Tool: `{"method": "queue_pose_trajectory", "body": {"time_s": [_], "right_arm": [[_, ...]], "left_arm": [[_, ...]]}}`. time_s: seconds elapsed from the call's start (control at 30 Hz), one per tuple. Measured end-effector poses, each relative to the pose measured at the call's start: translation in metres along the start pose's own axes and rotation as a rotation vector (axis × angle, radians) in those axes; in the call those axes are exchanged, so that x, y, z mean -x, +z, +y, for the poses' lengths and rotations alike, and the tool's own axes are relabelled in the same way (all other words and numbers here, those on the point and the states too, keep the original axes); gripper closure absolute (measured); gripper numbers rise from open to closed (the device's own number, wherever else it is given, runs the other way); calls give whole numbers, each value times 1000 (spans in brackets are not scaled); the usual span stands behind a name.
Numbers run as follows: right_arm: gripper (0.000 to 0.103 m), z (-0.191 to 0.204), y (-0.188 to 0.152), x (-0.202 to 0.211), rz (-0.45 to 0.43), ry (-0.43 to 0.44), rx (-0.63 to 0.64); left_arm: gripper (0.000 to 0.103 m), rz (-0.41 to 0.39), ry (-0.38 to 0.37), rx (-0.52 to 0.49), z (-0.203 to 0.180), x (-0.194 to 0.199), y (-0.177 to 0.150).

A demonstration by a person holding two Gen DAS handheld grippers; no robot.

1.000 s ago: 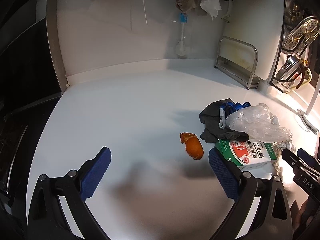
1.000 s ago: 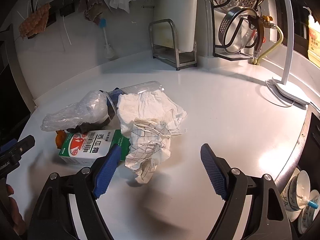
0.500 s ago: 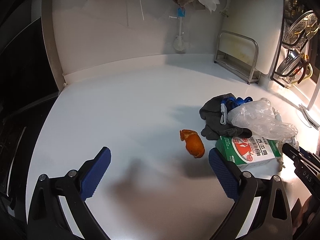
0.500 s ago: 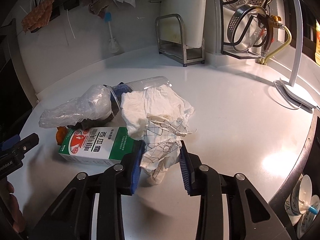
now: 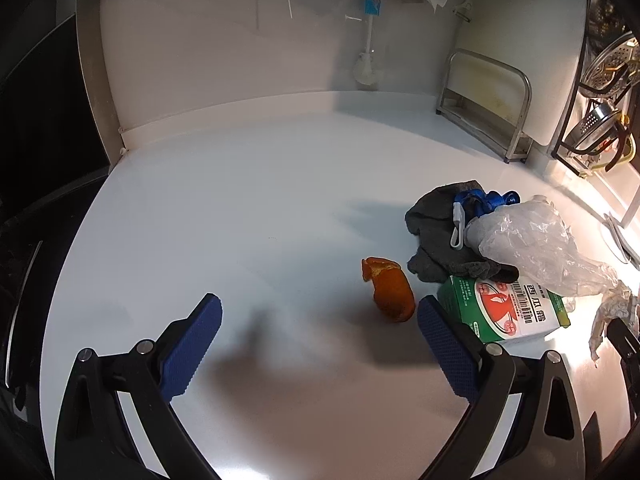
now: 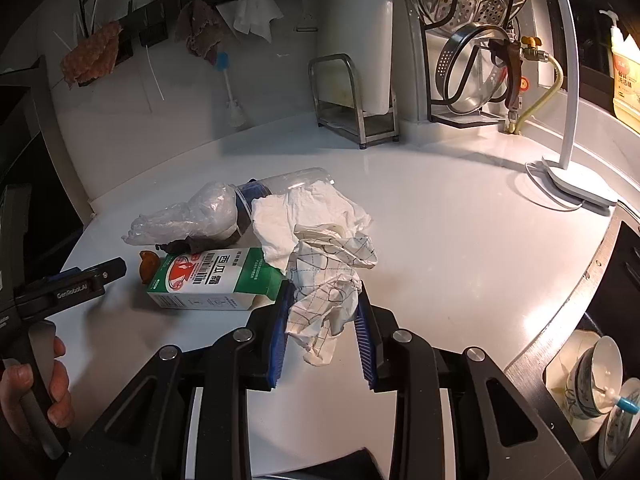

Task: Collect trash
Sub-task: 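Grasp the crumpled paper with the right tool while the left tool grasps the orange peel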

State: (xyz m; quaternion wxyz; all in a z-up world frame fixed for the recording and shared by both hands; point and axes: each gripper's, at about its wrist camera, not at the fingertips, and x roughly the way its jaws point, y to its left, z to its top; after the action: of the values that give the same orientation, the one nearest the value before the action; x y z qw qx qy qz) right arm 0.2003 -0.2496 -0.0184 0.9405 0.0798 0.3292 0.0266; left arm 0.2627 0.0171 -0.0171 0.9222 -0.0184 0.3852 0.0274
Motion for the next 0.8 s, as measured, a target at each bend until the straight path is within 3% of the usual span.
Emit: {"method": "queue_pose_trajectory", "body": {"time_s": [0.27,0.5,0.63,0.7,0.8], "right_arm": [[74,-4,-3,3,-7,30,-11],[74,-8,-3,4,-13,55,-35],[74,-9,-3,5,-16,53,-35],[74,-8,-3,5,-16,51,-34],[74,-8,-3,5,-17,50,-33]], "left_arm": [[7,53,21,-11,-14,-23,4],[11,118,-4,-25,-22,-38,7],[32,151,-17,-27,-22,-45,7],[37,143,-28,-30,-22,-43,6],[56,128,-50,-36,-24,-41,6]]}}
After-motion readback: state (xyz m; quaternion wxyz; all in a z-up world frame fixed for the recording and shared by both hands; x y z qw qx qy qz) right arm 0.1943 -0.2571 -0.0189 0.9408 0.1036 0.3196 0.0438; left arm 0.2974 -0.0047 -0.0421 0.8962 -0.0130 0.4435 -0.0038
